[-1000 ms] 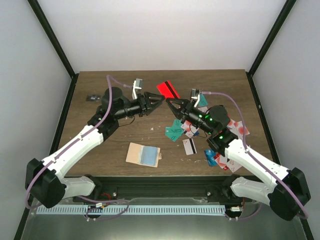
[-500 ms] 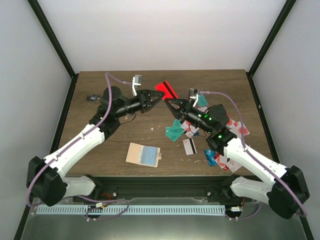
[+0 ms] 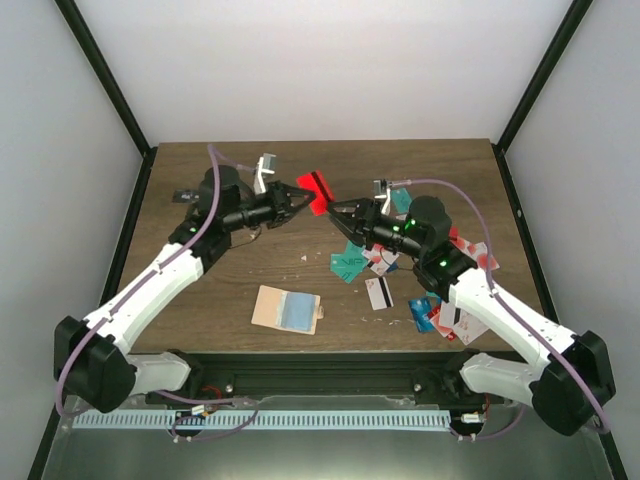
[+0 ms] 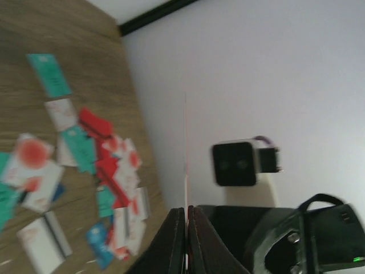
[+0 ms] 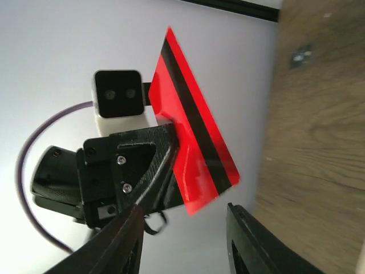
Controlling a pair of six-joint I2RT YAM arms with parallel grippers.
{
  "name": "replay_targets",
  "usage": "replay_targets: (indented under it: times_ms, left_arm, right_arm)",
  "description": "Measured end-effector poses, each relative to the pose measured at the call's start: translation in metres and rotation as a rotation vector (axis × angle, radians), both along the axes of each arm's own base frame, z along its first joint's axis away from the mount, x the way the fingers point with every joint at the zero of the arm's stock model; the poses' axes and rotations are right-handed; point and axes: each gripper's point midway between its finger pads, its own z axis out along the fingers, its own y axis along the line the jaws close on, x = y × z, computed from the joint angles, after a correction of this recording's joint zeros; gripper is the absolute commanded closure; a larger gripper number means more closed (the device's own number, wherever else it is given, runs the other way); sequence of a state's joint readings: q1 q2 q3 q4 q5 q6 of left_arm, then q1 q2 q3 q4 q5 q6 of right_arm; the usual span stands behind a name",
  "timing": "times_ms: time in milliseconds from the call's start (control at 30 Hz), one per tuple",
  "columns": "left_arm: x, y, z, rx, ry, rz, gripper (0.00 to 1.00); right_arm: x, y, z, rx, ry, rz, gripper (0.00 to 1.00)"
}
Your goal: Put the credit cards into the card holder
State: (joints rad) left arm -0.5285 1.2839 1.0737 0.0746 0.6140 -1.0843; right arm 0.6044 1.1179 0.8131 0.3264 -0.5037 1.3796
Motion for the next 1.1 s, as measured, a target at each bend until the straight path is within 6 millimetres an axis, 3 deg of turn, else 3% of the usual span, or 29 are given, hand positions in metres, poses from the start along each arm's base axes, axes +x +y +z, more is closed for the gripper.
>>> replay_targets:
  times_ms: [167,300,433,500,633,933,1100]
  left_arm:
    - [-0.006,0.041,-0.043,0.209,0.040,0.042,0.96]
    - [-0.034,0.062,-0.085,0.398,0.077,-0.007,0.96]
    - [-0.062,0.077,-0.138,0.539,0.180,-0.083,0.96]
    - [-0.080,0.087,-0.166,0.602,0.250,-0.122,0.96]
    - [-0.107,0.102,-0.203,0.685,0.357,-0.177,0.96]
    - [-0.135,0.116,-0.239,0.746,0.442,-0.235,0.96]
    - [-0.142,0.113,-0.254,0.722,0.472,-0.265,0.96]
  right_arm:
    - [0.003,-0.001,-0.039,-0.221,0.024,0.048,0.57]
    - [-0.004,0.001,-0.098,-0.424,0.088,0.137,0.60]
    - [-0.028,0.006,-0.147,-0.563,0.136,0.257,0.61]
    - [-0.045,0.013,-0.164,-0.605,0.141,0.329,0.61]
    - [-0.073,0.027,-0.192,-0.651,0.163,0.455,0.61]
    - [-0.097,0.048,-0.246,-0.711,0.255,0.605,0.64]
    - [-0.098,0.055,-0.263,-0.734,0.279,0.638,0.65]
